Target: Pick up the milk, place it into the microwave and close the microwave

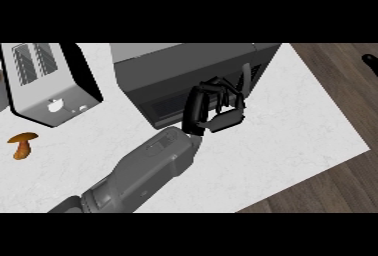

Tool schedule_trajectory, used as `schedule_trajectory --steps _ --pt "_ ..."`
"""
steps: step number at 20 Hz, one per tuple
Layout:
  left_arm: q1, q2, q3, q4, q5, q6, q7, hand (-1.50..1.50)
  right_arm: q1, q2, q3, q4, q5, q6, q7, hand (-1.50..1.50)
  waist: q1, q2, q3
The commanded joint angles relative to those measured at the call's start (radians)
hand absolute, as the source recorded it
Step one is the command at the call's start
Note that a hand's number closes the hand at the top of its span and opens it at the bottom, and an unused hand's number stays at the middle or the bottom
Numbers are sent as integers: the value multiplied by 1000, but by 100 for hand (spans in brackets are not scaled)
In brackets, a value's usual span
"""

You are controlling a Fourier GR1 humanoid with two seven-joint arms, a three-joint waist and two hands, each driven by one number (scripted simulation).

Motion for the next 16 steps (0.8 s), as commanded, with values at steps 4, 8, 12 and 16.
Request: schedule_trajectory --steps 4,8,12,16 --pt "-74 0 34 93 36 -17 15 150 0 -26 11 4 -53 40 25 -150 -11 12 -1" --pt "-77 0 25 102 45 -17 3 150 -4 -35 24 1 -69 53 39 -150 -7 14 -2" --pt "-83 0 22 99 62 -12 -3 150 -13 -46 13 3 -94 53 42 -150 -16 12 -1" --pt "-76 0 10 109 67 -18 -24 150 -17 -57 13 7 -101 65 47 -150 -7 17 -1"
